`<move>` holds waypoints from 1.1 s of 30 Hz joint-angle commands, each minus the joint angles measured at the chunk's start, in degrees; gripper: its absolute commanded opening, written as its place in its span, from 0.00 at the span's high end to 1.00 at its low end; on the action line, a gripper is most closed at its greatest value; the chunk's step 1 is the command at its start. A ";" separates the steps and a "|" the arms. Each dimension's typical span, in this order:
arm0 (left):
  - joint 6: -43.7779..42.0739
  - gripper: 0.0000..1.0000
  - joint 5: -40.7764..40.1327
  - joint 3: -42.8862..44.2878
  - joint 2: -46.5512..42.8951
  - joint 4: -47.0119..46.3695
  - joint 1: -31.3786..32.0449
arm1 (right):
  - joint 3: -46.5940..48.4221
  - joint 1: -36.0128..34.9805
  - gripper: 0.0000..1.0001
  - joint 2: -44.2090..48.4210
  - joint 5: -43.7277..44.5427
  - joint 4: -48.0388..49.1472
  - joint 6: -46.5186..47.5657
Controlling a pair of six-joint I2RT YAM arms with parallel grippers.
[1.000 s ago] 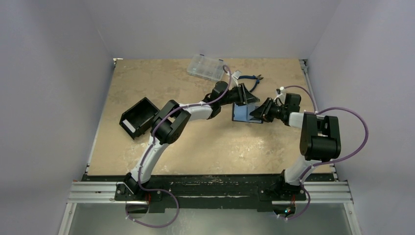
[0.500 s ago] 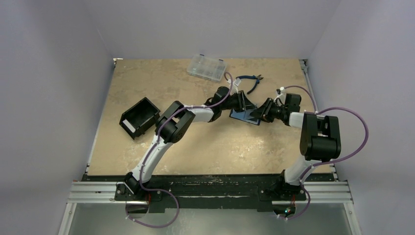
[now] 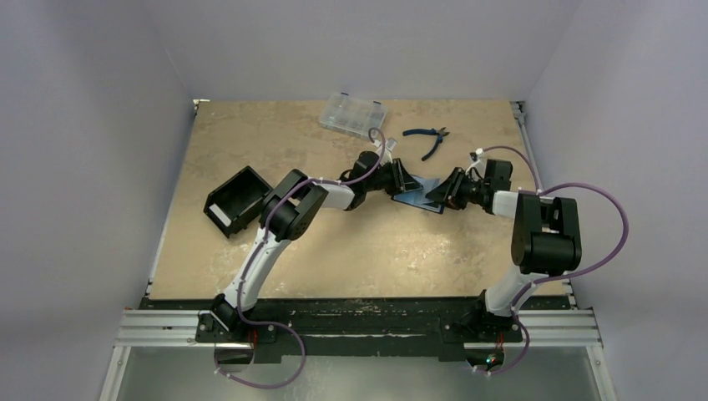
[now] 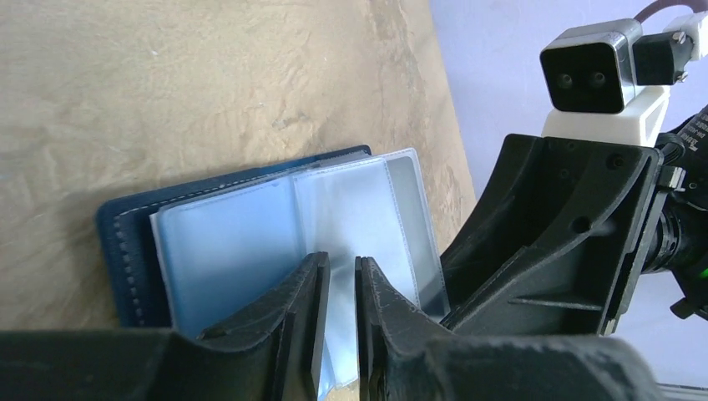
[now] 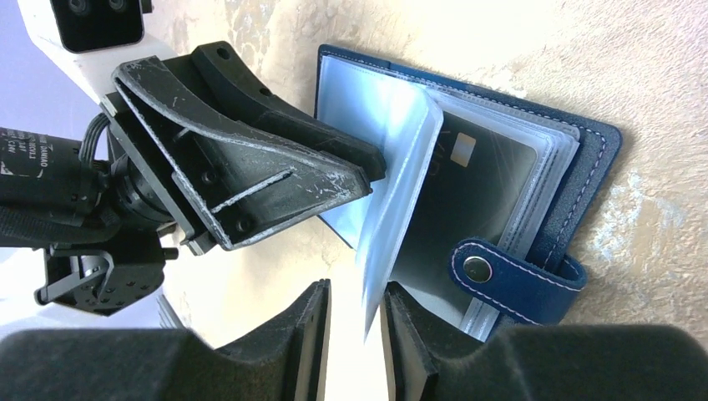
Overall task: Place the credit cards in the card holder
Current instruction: Turn over the card slot in the card holder.
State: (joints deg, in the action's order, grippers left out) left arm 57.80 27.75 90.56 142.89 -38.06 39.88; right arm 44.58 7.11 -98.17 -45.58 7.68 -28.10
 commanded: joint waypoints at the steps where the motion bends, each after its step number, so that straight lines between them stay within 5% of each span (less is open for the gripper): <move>1: -1.57 0.78 -0.83 -1.91 -2.28 0.89 -0.56 | 1.54 -0.35 0.66 2.32 0.53 2.25 -0.49; 15: -1.14 0.79 -0.56 -1.81 -1.66 0.36 -0.55 | -1.13 -0.17 0.77 5.16 2.08 6.19 -4.29; 22: -1.17 0.79 -0.55 -1.75 -1.76 0.15 -0.55 | -0.70 -0.17 0.94 3.82 1.76 5.80 -3.67; 33: -0.99 0.79 -0.30 -1.69 -1.85 0.01 -0.52 | 1.43 -0.26 0.80 1.94 4.14 1.97 -0.91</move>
State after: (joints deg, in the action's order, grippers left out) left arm 57.80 27.66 89.76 142.61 -38.52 39.38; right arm 44.03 7.11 -95.98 -42.68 10.28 -30.83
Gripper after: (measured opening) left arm 0.207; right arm 0.194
